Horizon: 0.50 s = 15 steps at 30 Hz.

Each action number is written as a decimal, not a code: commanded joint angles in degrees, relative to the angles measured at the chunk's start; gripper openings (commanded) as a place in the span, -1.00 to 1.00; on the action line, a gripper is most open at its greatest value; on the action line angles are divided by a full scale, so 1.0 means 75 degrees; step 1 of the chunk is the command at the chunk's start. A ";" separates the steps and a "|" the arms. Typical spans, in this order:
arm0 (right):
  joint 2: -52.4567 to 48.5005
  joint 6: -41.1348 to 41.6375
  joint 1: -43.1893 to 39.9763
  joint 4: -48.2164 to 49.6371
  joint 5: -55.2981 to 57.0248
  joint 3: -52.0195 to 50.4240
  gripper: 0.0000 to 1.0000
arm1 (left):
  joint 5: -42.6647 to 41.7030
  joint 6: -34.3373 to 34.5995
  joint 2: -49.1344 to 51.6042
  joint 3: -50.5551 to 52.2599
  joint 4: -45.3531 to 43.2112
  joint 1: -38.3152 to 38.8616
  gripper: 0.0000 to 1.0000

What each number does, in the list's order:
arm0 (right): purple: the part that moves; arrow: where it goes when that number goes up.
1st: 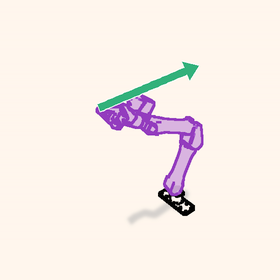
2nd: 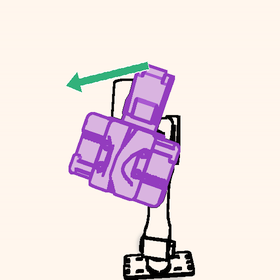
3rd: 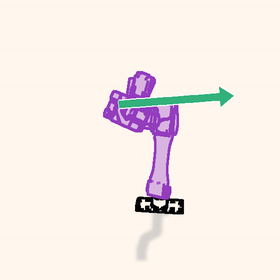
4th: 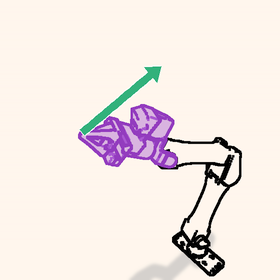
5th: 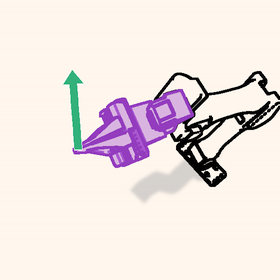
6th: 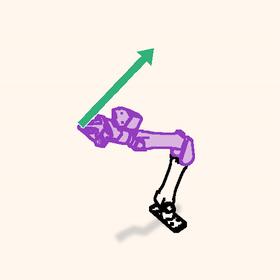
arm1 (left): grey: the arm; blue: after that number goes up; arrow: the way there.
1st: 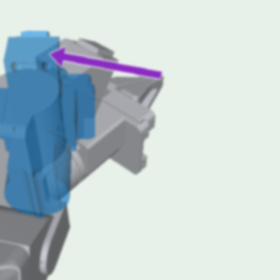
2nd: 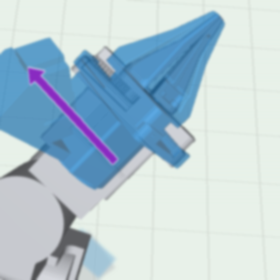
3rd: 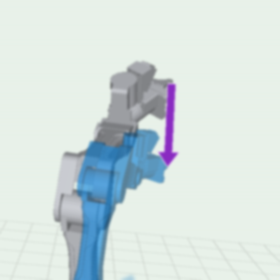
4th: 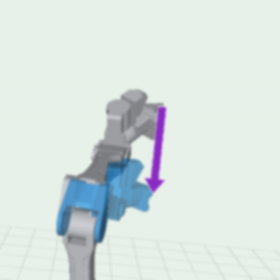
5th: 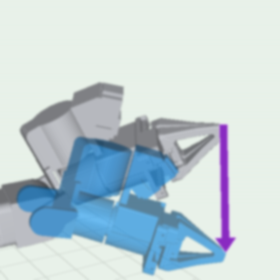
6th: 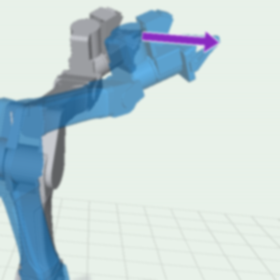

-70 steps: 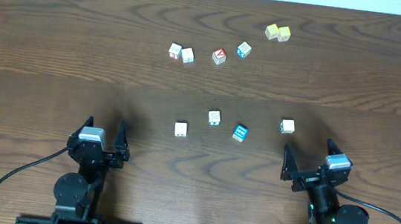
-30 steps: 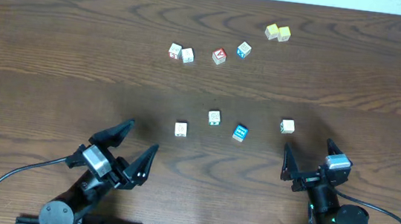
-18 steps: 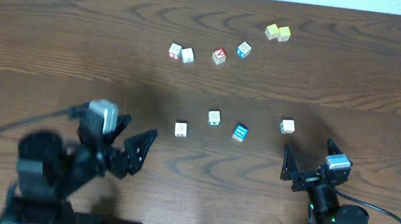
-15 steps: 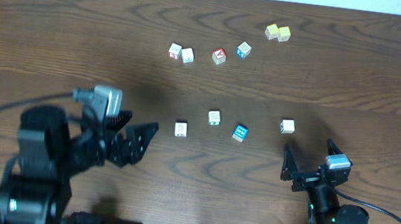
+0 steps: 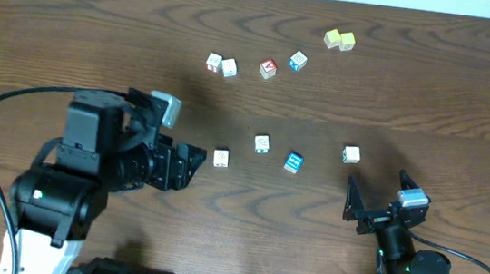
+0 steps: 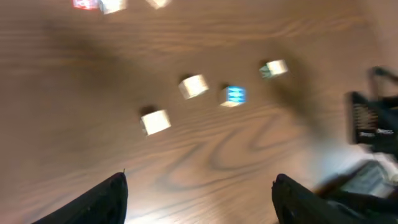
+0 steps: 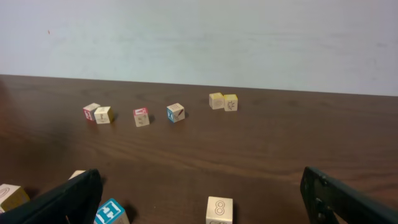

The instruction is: Lift 4 blocks

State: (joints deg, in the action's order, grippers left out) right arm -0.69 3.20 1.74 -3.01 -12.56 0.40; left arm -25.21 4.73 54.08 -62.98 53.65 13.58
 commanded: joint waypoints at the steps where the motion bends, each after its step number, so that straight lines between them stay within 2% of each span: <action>1: 0.0035 -0.0038 0.0102 -0.0032 0.0038 -0.0012 0.98 | 0.3523 0.1786 -0.0154 -0.0356 0.0227 0.0906 0.50; 3: 0.0035 -0.0041 0.0102 -0.0032 0.0038 -0.0012 0.98 | 0.4357 0.2623 -0.0114 -0.0347 0.0353 0.1416 0.49; 5: 0.0038 -0.0041 0.0102 -0.0032 0.0038 -0.0012 0.98 | 0.4456 0.2967 -0.0017 -0.0332 0.0321 0.1818 0.49; 13: 0.0035 -0.0207 0.0096 0.0268 0.0201 -0.0012 0.98 | 0.4462 0.3010 0.0560 -0.0297 0.0335 0.2084 0.49; 15: 0.0035 0.0516 0.0099 0.0778 -0.0484 -0.0012 0.98 | 0.4587 0.3013 0.0717 -0.0297 0.0329 0.2078 0.49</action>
State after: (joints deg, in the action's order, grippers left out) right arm -0.71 3.16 1.74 0.38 -12.32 0.38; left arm 5.93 25.74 57.78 -64.01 55.94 28.99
